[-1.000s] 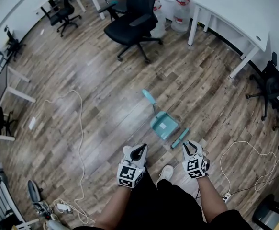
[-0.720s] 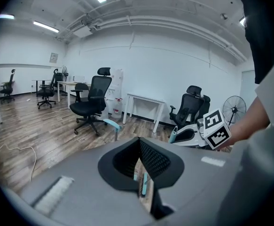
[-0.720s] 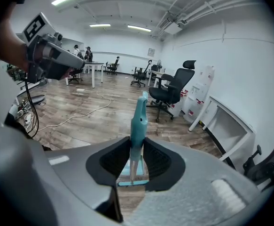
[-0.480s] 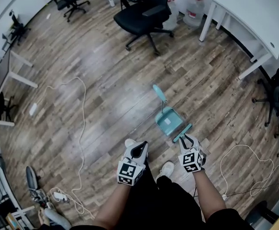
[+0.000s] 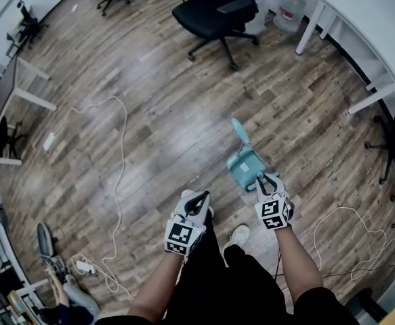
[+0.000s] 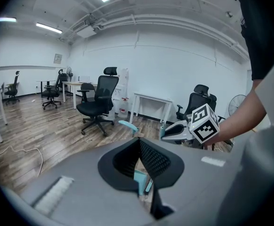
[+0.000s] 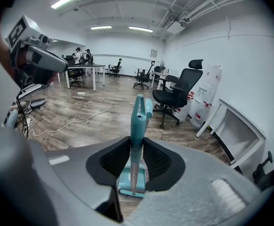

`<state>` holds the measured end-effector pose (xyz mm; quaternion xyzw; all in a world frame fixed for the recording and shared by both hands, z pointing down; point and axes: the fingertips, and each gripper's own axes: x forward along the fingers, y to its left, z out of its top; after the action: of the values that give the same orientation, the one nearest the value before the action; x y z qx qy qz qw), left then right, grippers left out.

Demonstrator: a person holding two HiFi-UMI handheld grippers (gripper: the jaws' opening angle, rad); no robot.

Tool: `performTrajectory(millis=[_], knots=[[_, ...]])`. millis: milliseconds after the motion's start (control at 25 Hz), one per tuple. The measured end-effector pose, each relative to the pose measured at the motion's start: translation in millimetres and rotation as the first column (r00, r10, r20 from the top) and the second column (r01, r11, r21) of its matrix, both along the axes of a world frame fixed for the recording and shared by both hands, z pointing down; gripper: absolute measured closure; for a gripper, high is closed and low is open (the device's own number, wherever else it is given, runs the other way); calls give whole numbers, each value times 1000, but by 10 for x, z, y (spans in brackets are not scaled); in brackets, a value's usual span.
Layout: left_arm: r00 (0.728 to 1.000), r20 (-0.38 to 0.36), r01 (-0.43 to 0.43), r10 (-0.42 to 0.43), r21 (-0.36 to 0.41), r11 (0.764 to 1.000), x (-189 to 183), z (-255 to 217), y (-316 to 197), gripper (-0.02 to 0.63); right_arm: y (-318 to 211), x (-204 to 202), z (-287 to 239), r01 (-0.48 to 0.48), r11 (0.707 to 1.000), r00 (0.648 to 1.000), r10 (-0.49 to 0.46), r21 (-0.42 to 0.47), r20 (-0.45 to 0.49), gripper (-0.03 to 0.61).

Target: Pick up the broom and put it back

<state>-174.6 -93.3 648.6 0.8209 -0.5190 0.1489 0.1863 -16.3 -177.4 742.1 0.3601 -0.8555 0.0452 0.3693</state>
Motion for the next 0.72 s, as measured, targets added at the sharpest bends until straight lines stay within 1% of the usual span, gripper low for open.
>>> performTrajectory(millis=[240,400,720], knots=[[1000,11,-9,9,8,1000,-128,-22,-182,594,-276,-215,57,-4,1000,1000,4,-1,12,488],[1000,11,-15,15,10,1000,-171,-37,-262,594,-462,-284,104,-20,1000,1000,20,-6,11,488],[1000,22,-14,14,-2,1000,-333,8,-249,594,-721,-370,158,-55,998,998,55,-19,26,488]])
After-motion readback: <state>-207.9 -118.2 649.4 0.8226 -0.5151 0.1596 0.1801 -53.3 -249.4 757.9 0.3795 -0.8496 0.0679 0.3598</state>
